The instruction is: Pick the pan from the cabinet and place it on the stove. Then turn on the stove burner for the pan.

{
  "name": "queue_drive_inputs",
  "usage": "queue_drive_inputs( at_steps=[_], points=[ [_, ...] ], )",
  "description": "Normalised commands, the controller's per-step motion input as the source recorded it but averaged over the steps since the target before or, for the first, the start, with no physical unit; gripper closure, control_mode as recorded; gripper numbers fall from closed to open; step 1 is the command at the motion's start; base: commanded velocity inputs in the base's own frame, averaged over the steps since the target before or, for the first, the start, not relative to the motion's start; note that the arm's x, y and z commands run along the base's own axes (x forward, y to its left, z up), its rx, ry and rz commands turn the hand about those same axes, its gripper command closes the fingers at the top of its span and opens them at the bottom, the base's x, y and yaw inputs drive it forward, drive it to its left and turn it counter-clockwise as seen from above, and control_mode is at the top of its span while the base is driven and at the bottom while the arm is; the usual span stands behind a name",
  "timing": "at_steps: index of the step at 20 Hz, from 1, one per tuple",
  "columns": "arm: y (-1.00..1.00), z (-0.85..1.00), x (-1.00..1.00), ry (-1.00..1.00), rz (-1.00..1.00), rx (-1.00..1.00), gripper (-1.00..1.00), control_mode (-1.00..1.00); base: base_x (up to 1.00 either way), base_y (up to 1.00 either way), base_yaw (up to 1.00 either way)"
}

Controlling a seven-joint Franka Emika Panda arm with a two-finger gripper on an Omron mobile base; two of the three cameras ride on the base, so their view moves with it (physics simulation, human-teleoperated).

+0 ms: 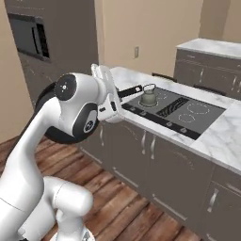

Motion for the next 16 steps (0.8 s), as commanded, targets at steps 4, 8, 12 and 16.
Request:
queue_drive_inputs(
  at_steps=[4,8,12,16],
  points=[
    [0.00,0.00,0.00,0.00,0.00,0.00,1.00,1.00,0.57,0.21,-0.33],
    [0.00,0.00,0.00,0.00,0.00,0.00,1.00,1.00,0.59,0.21,-0.33],
    [0.00,0.00,0.00,0.00,0.00,0.00,1.00,1.00,0.58,0.20,-0.33],
    [0.00,0.00,0.00,0.00,0.00,0.00,1.00,1.00,0.60,0.23,-0.33]
  ],
)
